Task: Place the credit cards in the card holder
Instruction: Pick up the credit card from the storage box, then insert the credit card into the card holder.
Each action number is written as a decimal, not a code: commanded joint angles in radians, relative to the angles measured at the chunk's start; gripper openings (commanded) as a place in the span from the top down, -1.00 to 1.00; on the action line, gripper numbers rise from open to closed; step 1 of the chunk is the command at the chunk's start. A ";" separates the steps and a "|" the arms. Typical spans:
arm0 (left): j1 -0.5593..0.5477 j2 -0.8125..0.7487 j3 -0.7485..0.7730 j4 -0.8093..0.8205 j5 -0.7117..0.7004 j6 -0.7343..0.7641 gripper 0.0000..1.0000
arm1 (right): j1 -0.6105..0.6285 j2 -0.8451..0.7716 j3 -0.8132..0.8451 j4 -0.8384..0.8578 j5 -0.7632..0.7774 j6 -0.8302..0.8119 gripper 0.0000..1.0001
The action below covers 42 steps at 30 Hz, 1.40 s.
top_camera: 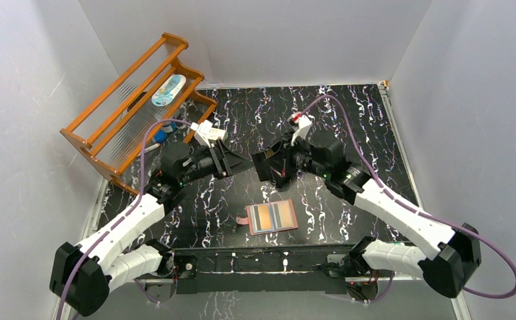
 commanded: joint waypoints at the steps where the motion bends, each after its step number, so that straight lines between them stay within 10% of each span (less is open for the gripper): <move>1: 0.003 -0.075 -0.047 0.070 0.049 -0.047 -0.17 | -0.007 -0.090 -0.066 0.257 -0.106 0.208 1.00; 11: 0.004 -0.098 -0.068 0.108 0.046 -0.091 -0.12 | -0.008 -0.101 -0.125 0.395 -0.175 0.345 1.00; 17: 0.004 -0.096 -0.077 0.126 0.057 -0.131 1.00 | -0.007 -0.094 -0.144 0.360 -0.142 0.345 0.93; 27: -0.002 -0.011 -0.099 -0.083 -0.018 -0.062 1.00 | -0.007 -0.198 -0.189 -0.021 0.094 0.258 -0.02; 42: -0.176 0.275 -0.250 0.214 -0.134 -0.199 1.00 | -0.007 -0.146 -0.380 -0.193 0.219 0.255 -0.07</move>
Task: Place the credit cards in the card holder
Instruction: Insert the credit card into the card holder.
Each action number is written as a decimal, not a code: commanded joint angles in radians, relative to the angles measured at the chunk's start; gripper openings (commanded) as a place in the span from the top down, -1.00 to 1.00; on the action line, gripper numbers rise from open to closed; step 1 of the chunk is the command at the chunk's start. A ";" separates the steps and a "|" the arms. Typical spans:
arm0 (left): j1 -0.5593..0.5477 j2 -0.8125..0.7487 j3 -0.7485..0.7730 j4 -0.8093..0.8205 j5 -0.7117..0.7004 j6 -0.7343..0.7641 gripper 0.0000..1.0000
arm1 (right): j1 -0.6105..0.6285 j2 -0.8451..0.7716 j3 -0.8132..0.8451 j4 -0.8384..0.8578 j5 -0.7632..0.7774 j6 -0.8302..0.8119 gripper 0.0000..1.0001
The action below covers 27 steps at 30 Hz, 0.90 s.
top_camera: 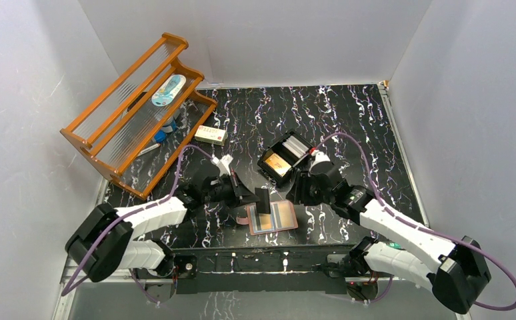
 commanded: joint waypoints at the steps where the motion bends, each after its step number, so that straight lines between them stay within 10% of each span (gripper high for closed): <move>1: -0.030 0.065 -0.068 0.140 -0.037 -0.071 1.00 | 0.003 0.036 -0.077 0.046 -0.001 0.003 -0.07; 27: -0.082 0.291 -0.082 0.300 -0.009 -0.083 1.00 | 0.003 0.163 -0.261 0.319 -0.112 0.073 0.18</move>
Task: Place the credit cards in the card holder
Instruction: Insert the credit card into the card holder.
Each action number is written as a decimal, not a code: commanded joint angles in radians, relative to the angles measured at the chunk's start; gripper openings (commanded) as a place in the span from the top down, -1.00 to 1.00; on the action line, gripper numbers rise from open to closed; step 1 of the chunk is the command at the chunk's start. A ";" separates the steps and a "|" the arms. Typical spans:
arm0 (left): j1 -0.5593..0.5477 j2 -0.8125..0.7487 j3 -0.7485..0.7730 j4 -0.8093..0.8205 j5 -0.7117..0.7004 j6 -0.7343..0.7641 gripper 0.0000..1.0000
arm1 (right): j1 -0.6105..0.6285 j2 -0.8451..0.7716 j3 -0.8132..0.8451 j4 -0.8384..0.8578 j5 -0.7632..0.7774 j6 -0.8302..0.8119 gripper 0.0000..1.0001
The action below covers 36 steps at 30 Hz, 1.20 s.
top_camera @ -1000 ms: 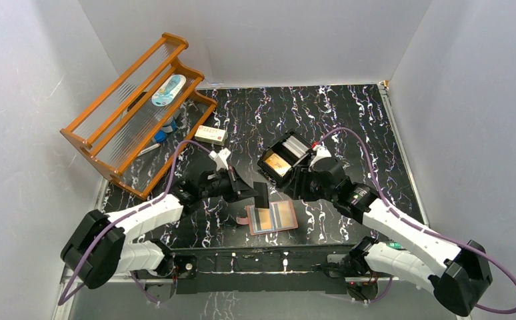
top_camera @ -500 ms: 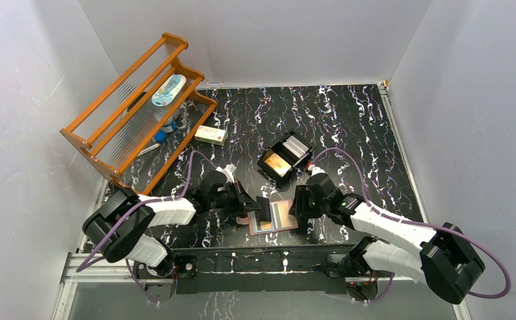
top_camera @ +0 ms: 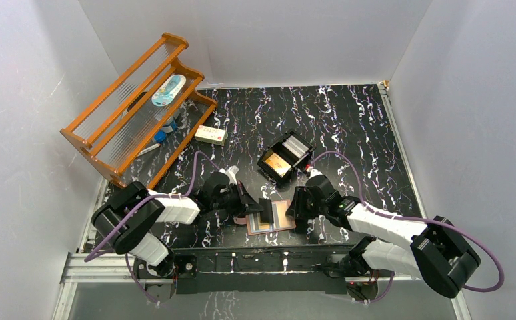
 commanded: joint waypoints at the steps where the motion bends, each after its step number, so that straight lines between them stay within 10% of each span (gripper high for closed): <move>1: -0.013 0.019 0.003 0.034 0.034 -0.003 1.00 | 0.003 0.003 -0.014 0.046 -0.017 0.021 0.19; 20: -0.056 -0.102 0.019 -0.279 -0.169 -0.020 1.00 | 0.003 -0.008 -0.038 0.041 0.007 0.036 0.21; 36: -0.076 -0.002 0.027 -0.153 -0.116 -0.035 1.00 | 0.003 0.038 -0.037 0.057 -0.023 0.040 0.25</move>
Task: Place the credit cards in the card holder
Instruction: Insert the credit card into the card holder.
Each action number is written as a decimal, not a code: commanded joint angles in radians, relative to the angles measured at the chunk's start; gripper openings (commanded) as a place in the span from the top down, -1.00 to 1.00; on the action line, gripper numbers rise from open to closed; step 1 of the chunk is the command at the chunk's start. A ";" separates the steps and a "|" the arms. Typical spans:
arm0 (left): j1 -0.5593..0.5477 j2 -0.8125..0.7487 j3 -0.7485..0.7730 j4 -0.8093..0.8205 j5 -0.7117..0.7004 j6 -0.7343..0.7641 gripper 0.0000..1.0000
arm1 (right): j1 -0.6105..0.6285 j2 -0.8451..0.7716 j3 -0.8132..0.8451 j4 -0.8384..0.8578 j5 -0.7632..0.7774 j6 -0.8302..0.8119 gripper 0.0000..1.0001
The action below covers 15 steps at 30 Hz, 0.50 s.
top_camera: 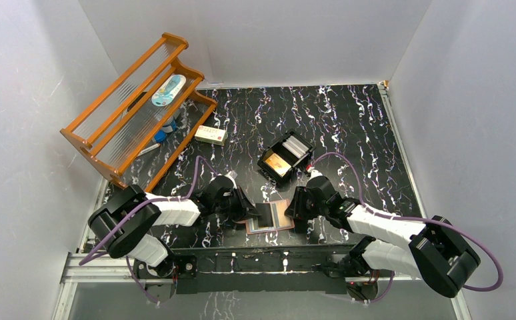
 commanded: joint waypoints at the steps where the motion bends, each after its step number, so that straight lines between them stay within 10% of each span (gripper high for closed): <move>1: -0.021 0.029 0.017 0.005 -0.006 0.008 1.00 | 0.005 0.034 -0.004 -0.017 -0.003 0.007 0.30; 9: -0.021 0.063 0.026 0.040 0.058 0.064 1.00 | 0.004 -0.010 0.048 -0.152 0.103 -0.027 0.47; 15: -0.021 0.072 0.029 0.042 0.078 0.097 1.00 | 0.005 -0.079 0.102 -0.229 0.092 -0.057 0.15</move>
